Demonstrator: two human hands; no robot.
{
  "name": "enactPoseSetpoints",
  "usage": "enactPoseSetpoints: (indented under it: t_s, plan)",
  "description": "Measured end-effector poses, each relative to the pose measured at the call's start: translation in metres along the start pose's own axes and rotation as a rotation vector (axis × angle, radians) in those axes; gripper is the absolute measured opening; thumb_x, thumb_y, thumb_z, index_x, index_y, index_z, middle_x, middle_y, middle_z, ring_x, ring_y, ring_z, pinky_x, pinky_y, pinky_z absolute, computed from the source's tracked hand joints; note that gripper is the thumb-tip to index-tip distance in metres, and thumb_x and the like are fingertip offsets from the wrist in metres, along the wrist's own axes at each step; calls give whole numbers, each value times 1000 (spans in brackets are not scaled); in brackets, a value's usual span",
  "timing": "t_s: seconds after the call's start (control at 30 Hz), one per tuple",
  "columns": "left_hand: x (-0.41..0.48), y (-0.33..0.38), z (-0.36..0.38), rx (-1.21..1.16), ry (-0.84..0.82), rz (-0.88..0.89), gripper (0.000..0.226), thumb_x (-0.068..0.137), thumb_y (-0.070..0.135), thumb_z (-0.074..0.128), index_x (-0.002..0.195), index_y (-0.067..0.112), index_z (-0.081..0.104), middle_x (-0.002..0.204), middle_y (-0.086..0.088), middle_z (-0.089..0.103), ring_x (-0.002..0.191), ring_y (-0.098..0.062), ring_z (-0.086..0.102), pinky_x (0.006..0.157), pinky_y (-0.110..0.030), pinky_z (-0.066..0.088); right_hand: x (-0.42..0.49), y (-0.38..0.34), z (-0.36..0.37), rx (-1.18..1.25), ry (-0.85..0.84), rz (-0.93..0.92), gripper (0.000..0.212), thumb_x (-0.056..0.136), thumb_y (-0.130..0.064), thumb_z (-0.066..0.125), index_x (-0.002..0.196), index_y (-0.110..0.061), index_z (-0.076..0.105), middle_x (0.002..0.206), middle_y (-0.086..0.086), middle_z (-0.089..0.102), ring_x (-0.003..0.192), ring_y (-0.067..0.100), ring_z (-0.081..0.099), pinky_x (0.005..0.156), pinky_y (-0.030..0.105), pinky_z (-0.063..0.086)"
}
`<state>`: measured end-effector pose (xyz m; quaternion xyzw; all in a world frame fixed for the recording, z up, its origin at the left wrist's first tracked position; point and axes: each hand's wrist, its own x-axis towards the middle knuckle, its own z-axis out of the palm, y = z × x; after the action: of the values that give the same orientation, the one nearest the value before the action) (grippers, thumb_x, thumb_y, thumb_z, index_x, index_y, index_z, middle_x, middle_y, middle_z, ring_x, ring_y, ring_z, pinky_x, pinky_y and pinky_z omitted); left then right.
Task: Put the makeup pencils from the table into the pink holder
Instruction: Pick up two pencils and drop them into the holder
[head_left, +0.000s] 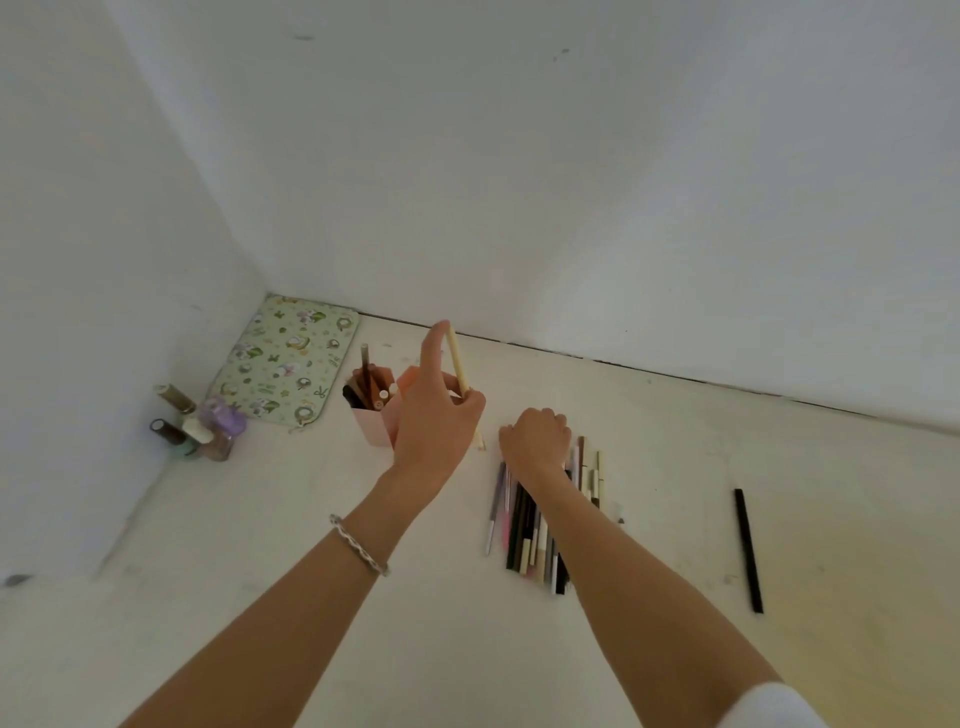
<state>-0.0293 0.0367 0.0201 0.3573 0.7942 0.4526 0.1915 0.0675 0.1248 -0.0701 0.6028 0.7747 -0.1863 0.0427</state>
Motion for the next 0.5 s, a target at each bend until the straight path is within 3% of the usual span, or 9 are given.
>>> enactPoseSetpoints:
  t_s: [0.07,0.13,0.23,0.3,0.4,0.5]
  plan:
    - [4,0,-11,-166,29,30,78,87,9,66,145,42,26,84,-2,67,72,-15,69,66,-36,61,6,0,-11,177,-32,14,20,90,-17,47,71,-10,48,78,7,58,85,28,58,68,30,40]
    - [12,-3,-30,-274,136,84,72,89,7,65,140,43,30,89,-2,67,68,-15,72,55,-30,60,14,0,-33,428,-16,52,15,88,-15,48,78,-6,54,75,5,59,70,23,54,54,25,35]
    - [28,-18,-64,-273,341,157,60,92,12,63,135,42,32,98,0,66,64,-11,73,49,-20,55,24,-6,-71,705,111,19,15,91,-14,49,93,-4,60,87,10,70,70,19,55,53,22,38]
    - [35,-30,-79,-237,434,168,55,92,17,61,132,40,32,102,0,68,66,-7,73,52,-20,56,25,-15,-92,867,241,-38,13,95,-15,51,103,-9,58,82,7,69,70,18,59,54,14,39]
    - [36,-46,-84,-116,458,155,40,95,19,59,125,34,38,107,5,67,81,-3,72,67,-27,61,14,-35,-110,1058,376,-145,18,97,-17,51,115,-16,51,77,4,66,71,13,64,60,12,43]
    - [30,-58,-74,95,360,241,24,95,14,60,117,19,54,108,0,65,101,-18,65,89,-44,55,1,-53,-115,1134,454,-248,13,98,-16,50,111,-17,52,72,0,64,72,9,65,62,7,43]
